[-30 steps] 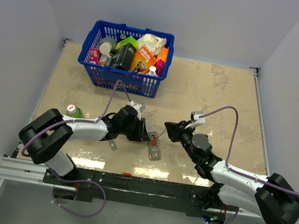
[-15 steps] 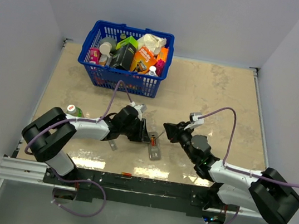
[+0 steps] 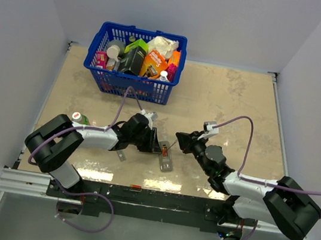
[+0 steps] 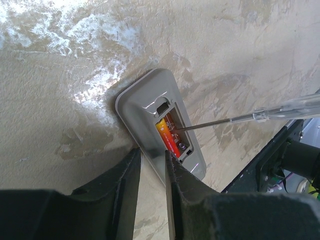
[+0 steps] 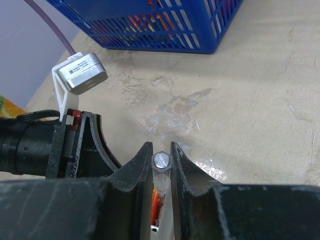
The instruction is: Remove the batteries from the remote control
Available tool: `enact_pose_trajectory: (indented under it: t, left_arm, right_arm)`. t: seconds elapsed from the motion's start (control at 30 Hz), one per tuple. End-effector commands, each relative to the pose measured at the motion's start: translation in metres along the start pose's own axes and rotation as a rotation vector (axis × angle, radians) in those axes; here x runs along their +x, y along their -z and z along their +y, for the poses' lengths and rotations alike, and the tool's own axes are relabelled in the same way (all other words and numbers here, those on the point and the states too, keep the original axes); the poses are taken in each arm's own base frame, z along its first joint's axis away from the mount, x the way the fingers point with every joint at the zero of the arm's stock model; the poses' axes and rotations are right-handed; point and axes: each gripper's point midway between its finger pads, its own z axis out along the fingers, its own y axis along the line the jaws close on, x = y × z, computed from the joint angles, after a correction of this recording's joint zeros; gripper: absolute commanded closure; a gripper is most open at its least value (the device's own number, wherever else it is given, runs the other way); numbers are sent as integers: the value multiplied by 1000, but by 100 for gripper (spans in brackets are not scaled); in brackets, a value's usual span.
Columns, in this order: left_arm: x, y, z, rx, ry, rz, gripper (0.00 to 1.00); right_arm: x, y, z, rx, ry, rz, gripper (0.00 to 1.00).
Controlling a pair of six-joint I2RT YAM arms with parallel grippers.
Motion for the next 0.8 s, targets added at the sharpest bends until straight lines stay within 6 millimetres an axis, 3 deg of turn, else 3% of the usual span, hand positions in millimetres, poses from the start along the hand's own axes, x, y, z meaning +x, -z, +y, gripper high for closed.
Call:
enact_pose_trajectory:
  t: [0.0, 0.43, 0.67, 0.7, 0.77]
  left_arm:
    - [-17, -3, -15, 53, -14, -44, 70]
    - [-13, -5, -12, 57, -6, -37, 73]
    - [-8, -7, -8, 54, -1, -24, 73]
    - [-7, -6, -7, 52, -1, -24, 73]
    - [-6, -7, -6, 50, 0, -25, 73]
  right_arm:
    - [-11, -1, 4, -22, -10, -56, 100]
    - [-5, 2, -7, -8, -68, -94, 100]
    - [13, 4, -24, 12, -165, -71, 100]
    - [24, 8, -29, 21, -177, -43, 100]
    - [15, 11, -30, 0, -210, -91, 100]
